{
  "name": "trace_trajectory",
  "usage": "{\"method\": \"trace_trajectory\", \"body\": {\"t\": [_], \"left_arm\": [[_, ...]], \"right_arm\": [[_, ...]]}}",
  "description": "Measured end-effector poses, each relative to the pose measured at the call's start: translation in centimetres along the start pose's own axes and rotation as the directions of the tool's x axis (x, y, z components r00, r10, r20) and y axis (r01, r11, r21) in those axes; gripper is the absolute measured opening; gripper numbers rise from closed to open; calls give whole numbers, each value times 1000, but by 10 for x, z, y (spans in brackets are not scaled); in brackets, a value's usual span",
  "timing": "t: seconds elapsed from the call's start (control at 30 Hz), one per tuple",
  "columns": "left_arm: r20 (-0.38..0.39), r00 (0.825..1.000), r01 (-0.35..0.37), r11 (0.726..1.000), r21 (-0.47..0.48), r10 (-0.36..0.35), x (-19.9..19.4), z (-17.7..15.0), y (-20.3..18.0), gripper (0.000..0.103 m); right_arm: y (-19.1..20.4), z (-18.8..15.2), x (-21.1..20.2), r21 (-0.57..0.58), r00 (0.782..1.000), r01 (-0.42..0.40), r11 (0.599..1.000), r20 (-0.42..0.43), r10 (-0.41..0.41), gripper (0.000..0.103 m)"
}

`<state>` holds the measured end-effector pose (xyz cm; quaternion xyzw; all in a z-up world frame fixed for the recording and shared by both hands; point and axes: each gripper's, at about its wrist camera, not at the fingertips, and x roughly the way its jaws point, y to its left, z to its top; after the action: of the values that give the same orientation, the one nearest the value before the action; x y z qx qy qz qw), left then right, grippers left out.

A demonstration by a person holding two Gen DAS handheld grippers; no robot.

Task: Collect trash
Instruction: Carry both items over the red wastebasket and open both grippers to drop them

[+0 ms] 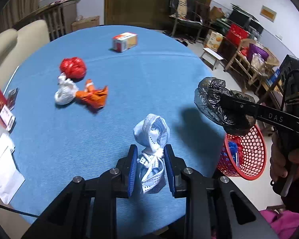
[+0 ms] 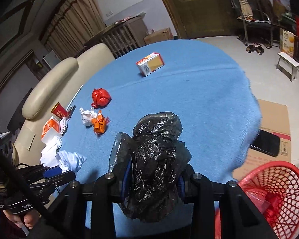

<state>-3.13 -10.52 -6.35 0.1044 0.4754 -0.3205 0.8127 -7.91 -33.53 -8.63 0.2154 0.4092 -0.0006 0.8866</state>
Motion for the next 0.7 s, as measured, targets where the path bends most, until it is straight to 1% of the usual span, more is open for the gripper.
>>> {"method": "trace_trajectory", "body": {"t": [0.2, 0.37, 0.7], "left_arm": [[-11, 1000, 18, 998, 61, -17, 4, 4, -30, 28], [-21, 999, 31, 994, 104, -29, 7, 9, -52, 28], [-40, 998, 49, 979, 198, -42, 14, 19, -95, 28]], "right_arm": [[-21, -8, -19, 31, 1000, 19, 999, 20, -20, 40], [-34, -17, -35, 35, 999, 39, 999, 36, -40, 40], [-69, -33, -67, 84, 995, 68, 994, 66, -74, 40]]}}
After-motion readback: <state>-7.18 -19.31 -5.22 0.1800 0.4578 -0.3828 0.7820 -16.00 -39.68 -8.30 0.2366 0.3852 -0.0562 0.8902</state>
